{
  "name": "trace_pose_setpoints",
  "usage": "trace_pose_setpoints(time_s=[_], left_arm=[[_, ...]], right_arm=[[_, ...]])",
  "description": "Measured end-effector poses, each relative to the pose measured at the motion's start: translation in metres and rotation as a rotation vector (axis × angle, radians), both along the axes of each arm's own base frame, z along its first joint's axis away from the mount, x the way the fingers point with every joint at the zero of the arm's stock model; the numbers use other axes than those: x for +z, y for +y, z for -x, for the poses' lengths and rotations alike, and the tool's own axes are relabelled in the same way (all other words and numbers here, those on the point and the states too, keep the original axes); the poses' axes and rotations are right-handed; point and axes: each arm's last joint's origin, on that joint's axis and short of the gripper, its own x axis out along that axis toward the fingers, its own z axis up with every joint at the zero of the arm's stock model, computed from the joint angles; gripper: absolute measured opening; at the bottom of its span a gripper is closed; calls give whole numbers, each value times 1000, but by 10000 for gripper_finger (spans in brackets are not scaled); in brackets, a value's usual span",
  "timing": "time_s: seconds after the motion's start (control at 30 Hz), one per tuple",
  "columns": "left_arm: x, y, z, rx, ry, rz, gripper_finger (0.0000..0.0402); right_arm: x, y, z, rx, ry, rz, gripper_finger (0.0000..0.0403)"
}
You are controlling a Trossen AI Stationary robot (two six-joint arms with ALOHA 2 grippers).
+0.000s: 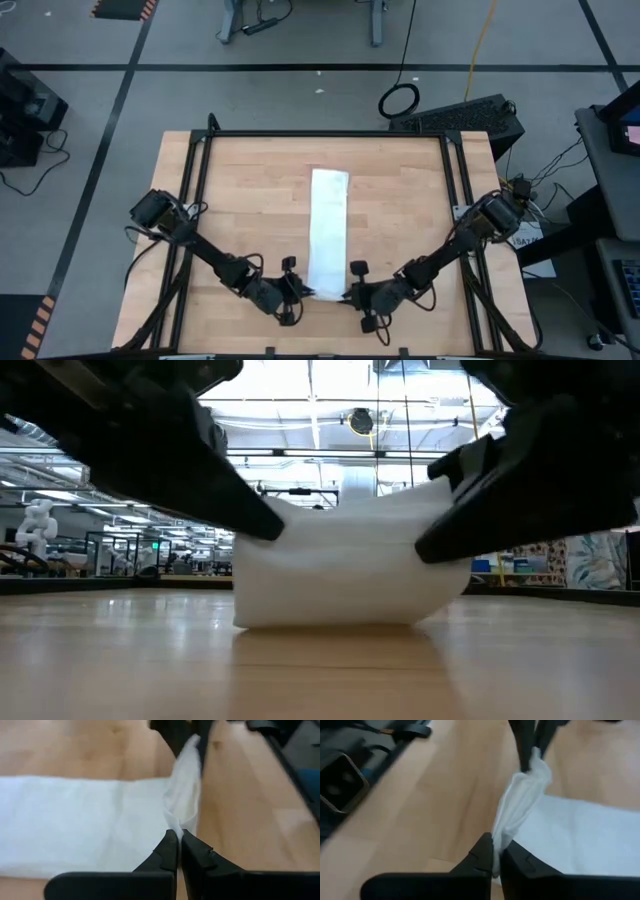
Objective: Roll napkin
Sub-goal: Roll the white table napkin
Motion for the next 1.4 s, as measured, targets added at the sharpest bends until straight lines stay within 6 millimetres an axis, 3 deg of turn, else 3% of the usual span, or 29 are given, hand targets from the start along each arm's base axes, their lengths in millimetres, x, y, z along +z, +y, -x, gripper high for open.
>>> trace_pose_setpoints(time_s=[0.2,0.37,0.63,0.83,1.2,1.4], left_arm=[[-6,1,3,21,62,45,12],[-18,11,-1,67,123,37,12],[-20,15,-2,74,143,22,35],[-19,11,2,68,149,27,94],[-11,-9,16,134,17,-115,259],[-14,-9,7,113,-51,-175,285]], right_arm=[[-5,-19,-13,31,122,-230,6],[-11,-29,-15,-15,147,-266,3],[-18,-37,-11,-81,198,-340,1],[-18,-43,-13,-86,232,-402,1],[-18,-50,-17,-102,261,-471,0],[-18,-50,-17,-90,268,-478,0]])
